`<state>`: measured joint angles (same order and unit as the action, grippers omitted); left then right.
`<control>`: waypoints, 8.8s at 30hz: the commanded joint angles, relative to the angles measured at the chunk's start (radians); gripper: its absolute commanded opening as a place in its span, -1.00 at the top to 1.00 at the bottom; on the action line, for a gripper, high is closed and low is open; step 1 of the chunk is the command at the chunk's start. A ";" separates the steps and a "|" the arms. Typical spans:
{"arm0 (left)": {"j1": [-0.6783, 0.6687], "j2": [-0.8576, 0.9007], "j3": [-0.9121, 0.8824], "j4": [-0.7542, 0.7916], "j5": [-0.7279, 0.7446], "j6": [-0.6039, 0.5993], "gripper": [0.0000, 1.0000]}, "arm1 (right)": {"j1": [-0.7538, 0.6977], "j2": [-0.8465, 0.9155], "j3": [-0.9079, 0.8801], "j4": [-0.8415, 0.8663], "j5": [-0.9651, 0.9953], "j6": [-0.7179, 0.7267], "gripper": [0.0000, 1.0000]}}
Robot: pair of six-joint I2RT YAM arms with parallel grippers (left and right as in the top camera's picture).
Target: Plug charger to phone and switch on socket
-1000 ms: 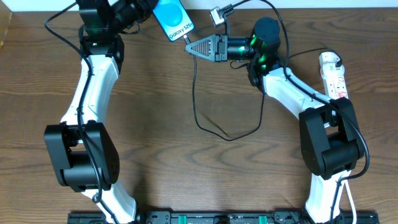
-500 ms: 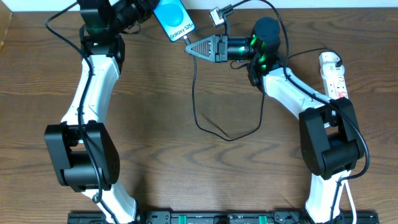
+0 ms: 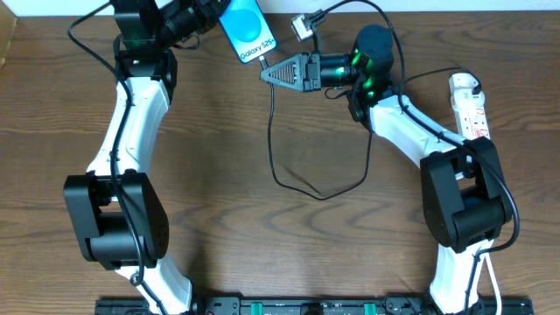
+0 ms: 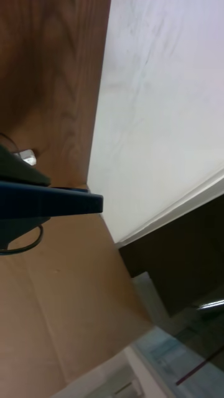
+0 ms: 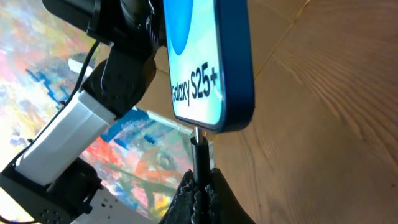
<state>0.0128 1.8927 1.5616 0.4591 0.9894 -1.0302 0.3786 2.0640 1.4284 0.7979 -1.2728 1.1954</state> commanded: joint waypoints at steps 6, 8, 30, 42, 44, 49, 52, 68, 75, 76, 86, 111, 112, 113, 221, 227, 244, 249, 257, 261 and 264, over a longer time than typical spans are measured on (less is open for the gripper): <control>-0.024 -0.013 0.015 0.003 0.178 0.009 0.86 | 0.000 0.000 0.013 0.022 0.088 0.005 0.98; -0.024 -0.013 0.015 0.003 0.182 0.009 0.86 | 0.000 0.000 0.013 0.023 0.088 0.005 0.98; -0.024 -0.013 0.015 -0.005 0.280 0.050 0.86 | -0.017 0.000 0.013 0.039 0.080 0.002 0.98; -0.024 -0.013 0.015 -0.009 0.224 -0.015 0.85 | -0.016 0.000 0.013 0.040 0.097 -0.049 0.98; -0.024 -0.013 0.015 -0.009 0.213 -0.014 0.86 | -0.014 0.000 0.013 0.040 0.100 -0.048 0.98; -0.026 -0.013 0.015 -0.008 0.177 0.006 0.86 | -0.003 0.000 0.013 0.040 0.125 -0.048 0.98; -0.026 -0.013 0.015 -0.008 0.179 0.027 0.86 | 0.000 0.000 0.013 0.040 0.134 -0.048 0.98; -0.026 -0.013 0.013 -0.009 0.250 0.091 0.86 | 0.000 0.000 0.013 0.040 0.179 -0.014 0.98; -0.026 -0.013 0.013 -0.008 0.269 0.091 0.86 | 0.000 0.000 0.013 0.040 0.166 -0.014 0.99; -0.026 -0.013 0.013 -0.008 0.274 0.091 0.85 | 0.000 0.000 0.013 0.041 0.166 -0.014 0.98; -0.026 -0.013 0.013 -0.009 0.286 0.090 0.85 | -0.001 0.000 0.013 0.040 0.167 -0.014 0.98; 0.118 -0.013 0.013 -0.164 0.305 0.091 0.85 | -0.188 0.000 0.013 -0.037 0.085 -0.015 -0.98; 0.117 -0.013 0.013 -0.166 0.305 0.091 0.86 | -0.196 0.000 0.013 -0.060 0.084 -0.015 -0.99; 0.117 -0.013 0.013 -0.167 0.305 0.091 0.85 | -0.203 0.000 0.013 -0.079 0.083 -0.025 -0.98; -0.313 0.389 0.017 -1.045 -0.685 0.612 -0.79 | -0.215 -0.514 0.017 -1.392 1.215 -0.786 -0.99; -0.224 0.280 0.054 -1.172 -0.805 0.775 -0.80 | -0.215 -0.514 0.017 -1.430 1.215 -0.785 -0.99; -0.195 -0.175 0.054 -1.465 -0.990 0.906 -0.79 | -0.215 -0.514 0.017 -1.457 1.269 -0.786 -0.98; -0.195 -0.174 0.050 -1.465 -0.990 0.906 -0.80 | -0.239 -0.515 0.055 -1.486 1.293 -0.861 -0.99; -0.195 -0.174 0.050 -1.465 -0.990 0.906 -0.79 | -0.484 -0.513 0.380 -1.838 1.279 -0.930 -0.99; -0.195 -0.174 0.050 -1.465 -0.990 0.906 -0.80 | -0.662 -0.496 0.494 -1.935 1.189 -1.035 -0.98; -0.195 -0.174 0.050 -1.465 -0.990 0.906 -0.80 | -0.789 -0.424 0.518 -1.972 1.117 -1.105 -0.98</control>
<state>-0.1806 1.7206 1.6108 -1.0004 0.0158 -0.1329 -0.3344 1.5703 1.9255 -1.1549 -0.0727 0.1875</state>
